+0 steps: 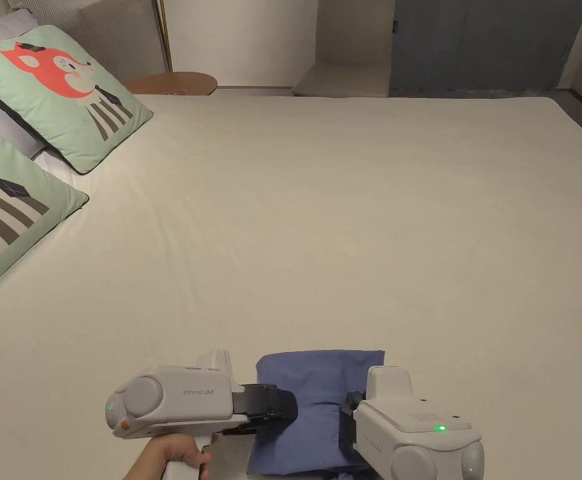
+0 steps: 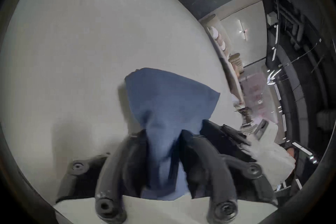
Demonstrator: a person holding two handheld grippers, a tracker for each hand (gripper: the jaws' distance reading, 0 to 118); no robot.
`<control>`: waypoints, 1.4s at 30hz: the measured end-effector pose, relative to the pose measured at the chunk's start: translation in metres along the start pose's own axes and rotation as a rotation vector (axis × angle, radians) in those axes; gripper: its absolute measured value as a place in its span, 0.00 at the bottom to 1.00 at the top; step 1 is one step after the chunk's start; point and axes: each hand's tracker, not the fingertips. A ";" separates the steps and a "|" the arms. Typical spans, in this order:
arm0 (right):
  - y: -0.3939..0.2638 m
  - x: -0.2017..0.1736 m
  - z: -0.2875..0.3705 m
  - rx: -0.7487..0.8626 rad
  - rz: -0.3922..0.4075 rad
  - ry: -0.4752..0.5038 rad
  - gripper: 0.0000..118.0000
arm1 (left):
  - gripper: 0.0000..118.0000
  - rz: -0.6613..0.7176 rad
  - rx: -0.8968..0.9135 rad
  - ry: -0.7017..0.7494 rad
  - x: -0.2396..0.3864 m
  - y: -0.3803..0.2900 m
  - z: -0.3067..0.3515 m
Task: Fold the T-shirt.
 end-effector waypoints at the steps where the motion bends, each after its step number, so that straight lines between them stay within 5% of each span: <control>1: 0.000 0.001 -0.001 0.002 -0.002 0.002 0.00 | 0.15 0.025 0.007 -0.039 0.000 0.000 0.002; 8: -0.002 -0.005 0.018 0.073 0.017 -0.035 0.00 | 0.14 -0.057 -0.008 -0.018 0.013 0.008 0.005; 14: 0.033 -0.016 0.068 0.304 0.045 -0.084 0.00 | 0.14 -0.209 -0.040 0.087 0.050 0.041 0.044; 24: 0.083 -0.029 0.111 0.501 0.089 -0.124 0.00 | 0.14 -0.234 -0.045 0.316 -0.064 0.115 0.139; 37: 0.095 -0.050 0.074 0.466 0.133 -0.131 0.00 | 0.14 -0.102 0.021 0.719 -0.176 0.166 0.261; 40: 0.096 -0.054 0.070 0.454 0.142 -0.121 0.00 | 0.20 -0.106 0.028 0.714 -0.195 0.176 0.270; 42: 0.096 -0.055 0.071 0.449 0.148 -0.120 0.00 | 0.38 -0.106 0.027 0.728 -0.196 0.174 0.269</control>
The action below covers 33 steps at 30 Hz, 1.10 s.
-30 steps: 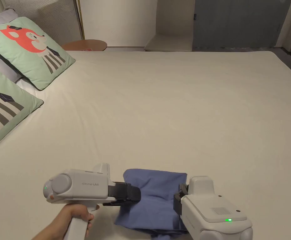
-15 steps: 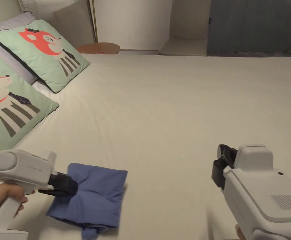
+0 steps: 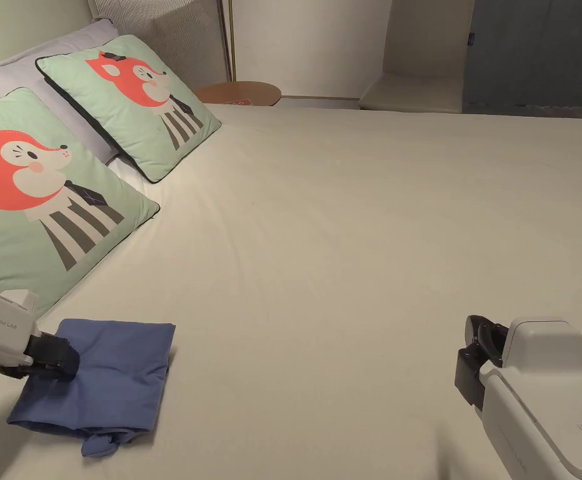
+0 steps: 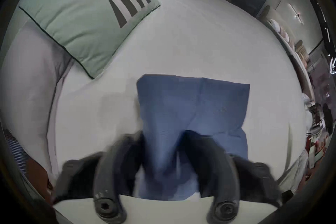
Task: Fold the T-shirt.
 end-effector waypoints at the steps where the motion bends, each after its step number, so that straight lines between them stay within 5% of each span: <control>1: 0.000 0.000 0.000 -0.001 0.000 0.002 0.00 | 0.61 -0.010 0.020 0.058 0.011 -0.002 0.002; 3: 0.001 0.003 0.001 0.000 -0.003 0.005 0.00 | 0.93 -0.028 0.067 0.094 0.016 -0.007 0.009; 8: 0.011 0.012 0.015 0.027 -0.002 0.000 0.00 | 0.91 0.013 0.173 0.078 0.023 0.000 0.035; 20: 0.045 0.041 0.066 0.169 0.018 -0.004 0.00 | 0.91 -0.155 0.685 0.190 0.176 -0.044 0.158; 33: 0.055 0.085 0.114 0.286 0.048 -0.116 0.00 | 0.90 -0.154 1.186 -0.014 0.347 -0.122 0.189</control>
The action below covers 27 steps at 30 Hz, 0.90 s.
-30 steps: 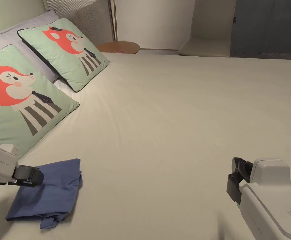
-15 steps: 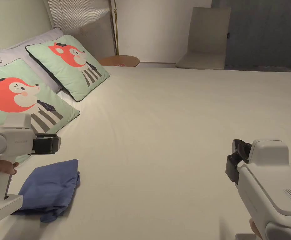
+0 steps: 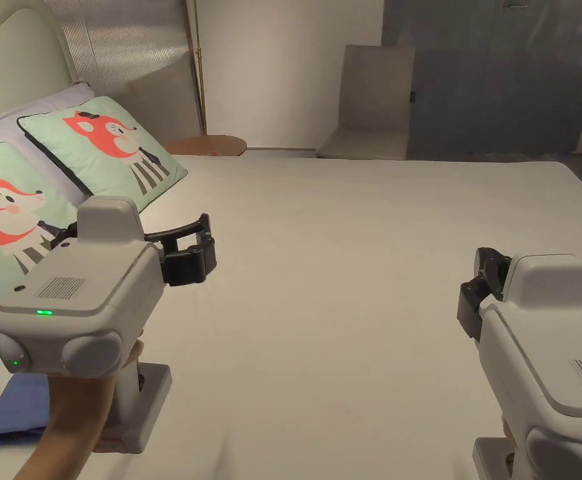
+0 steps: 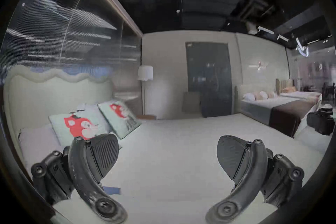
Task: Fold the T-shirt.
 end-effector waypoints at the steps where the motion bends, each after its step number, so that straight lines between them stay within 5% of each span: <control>1: 0.002 0.004 0.004 0.005 0.000 -0.007 0.00 | 0.90 -0.018 0.032 -0.017 0.010 -0.005 0.002; 3: 0.002 0.009 0.009 0.012 0.000 -0.026 0.00 | 0.87 -0.058 0.069 -0.012 0.032 -0.014 0.006; 5: 0.001 0.013 0.014 0.017 0.000 -0.042 0.00 | 0.60 -0.072 0.105 -0.026 0.055 -0.019 0.019; 8: 0.000 0.017 0.018 0.021 0.002 -0.062 0.00 | 0.02 -0.102 0.090 -0.054 0.078 -0.027 0.025; 27: -0.001 0.022 0.019 0.035 0.005 -0.079 0.00 | 0.00 -0.045 0.055 -0.078 0.086 -0.036 0.030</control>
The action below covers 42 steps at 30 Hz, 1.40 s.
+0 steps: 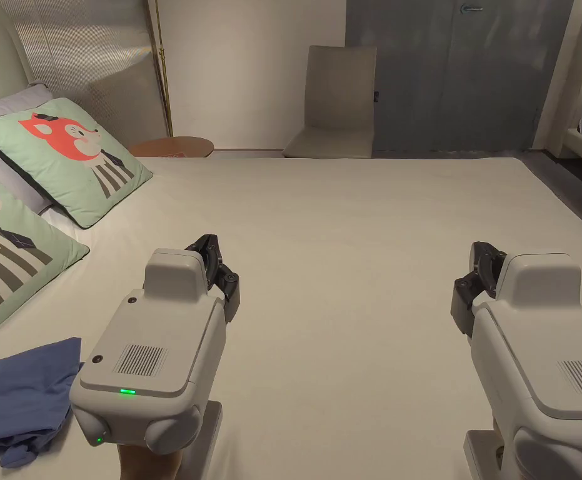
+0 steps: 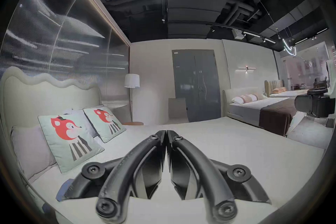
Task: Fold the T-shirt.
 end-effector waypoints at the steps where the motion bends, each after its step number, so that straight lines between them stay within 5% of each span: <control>1: 0.000 0.000 0.000 0.000 -0.001 0.002 0.00 | 0.00 -0.001 -0.002 0.000 -0.001 -0.001 0.000; 42: 0.002 -0.003 0.000 -0.001 0.012 -0.022 0.01 | 0.00 0.001 -0.011 -0.013 -0.003 -0.007 -0.001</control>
